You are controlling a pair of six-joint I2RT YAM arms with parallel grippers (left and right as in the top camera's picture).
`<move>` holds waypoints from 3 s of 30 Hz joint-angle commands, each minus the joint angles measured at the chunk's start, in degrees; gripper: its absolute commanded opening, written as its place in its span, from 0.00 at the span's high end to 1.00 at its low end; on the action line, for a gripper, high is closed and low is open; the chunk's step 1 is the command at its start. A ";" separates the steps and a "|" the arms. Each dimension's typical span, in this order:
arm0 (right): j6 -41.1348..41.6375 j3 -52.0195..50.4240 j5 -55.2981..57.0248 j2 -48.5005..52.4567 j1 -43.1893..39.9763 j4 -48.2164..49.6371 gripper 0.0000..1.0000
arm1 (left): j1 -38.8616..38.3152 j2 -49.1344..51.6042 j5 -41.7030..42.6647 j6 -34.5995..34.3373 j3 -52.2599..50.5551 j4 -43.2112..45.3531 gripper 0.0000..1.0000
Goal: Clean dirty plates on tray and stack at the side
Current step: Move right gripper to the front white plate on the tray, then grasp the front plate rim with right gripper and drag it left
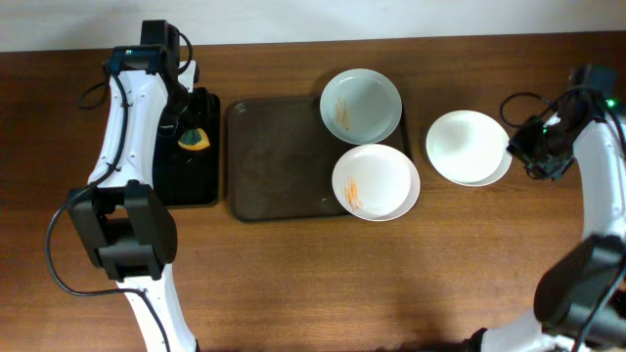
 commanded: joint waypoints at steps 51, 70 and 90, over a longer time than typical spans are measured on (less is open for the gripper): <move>12.41 -24.00 -10.12 0.46 43.25 29.92 0.96 | 0.04 -0.66 1.95 0.87 -0.46 0.81 0.99; 9.20 -5.77 7.56 -4.61 45.44 -0.46 0.78 | 0.04 -0.66 1.95 0.90 -0.46 0.74 0.99; 8.59 -7.82 8.59 -4.11 44.61 -1.77 0.47 | 0.04 -0.66 1.97 0.87 -0.46 0.11 0.99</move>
